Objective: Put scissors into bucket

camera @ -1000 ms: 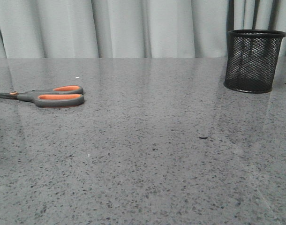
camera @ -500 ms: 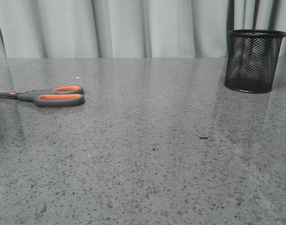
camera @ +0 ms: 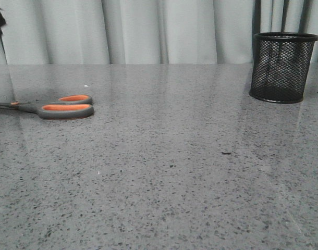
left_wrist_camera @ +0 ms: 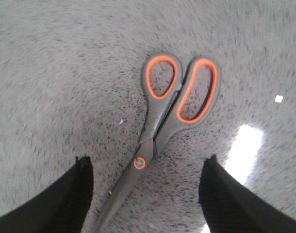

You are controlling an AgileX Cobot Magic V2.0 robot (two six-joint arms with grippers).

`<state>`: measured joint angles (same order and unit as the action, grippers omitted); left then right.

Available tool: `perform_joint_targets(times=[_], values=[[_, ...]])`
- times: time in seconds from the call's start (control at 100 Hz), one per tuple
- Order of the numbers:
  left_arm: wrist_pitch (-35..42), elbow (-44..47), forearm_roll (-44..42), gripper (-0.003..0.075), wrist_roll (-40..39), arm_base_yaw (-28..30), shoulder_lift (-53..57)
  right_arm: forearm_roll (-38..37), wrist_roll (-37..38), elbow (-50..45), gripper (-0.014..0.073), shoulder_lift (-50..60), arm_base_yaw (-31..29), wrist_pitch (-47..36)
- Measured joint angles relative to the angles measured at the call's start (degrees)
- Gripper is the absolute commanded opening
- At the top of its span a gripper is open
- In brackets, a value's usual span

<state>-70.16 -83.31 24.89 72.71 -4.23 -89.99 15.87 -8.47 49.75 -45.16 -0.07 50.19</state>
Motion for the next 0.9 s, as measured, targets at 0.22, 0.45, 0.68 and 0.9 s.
perform_joint_targets(times=[0.22, 0.45, 0.68, 0.9], values=[[-0.03, -1.92, -6.53, 0.0420, 5.39, -4.86, -7.77, 0.00, -0.34, 0.00, 0.0453, 0.00, 0.00, 0.00], [-0.03, -3.66, -8.34, 0.0421, 5.75, -6.97, -13.25, 0.00, -0.35, 0.00, 0.0453, 0.00, 0.00, 0.00], [-0.03, -4.00, -10.42, 0.0421, 5.97, -7.07, -16.20, 0.00, -0.35, 0.00, 0.0453, 0.00, 0.00, 0.00], [-0.24, -4.35, -10.42, 0.0420, 7.51, -7.07, -16.70, 0.00, -0.43, 0.00, 0.0453, 0.00, 0.00, 0.00]])
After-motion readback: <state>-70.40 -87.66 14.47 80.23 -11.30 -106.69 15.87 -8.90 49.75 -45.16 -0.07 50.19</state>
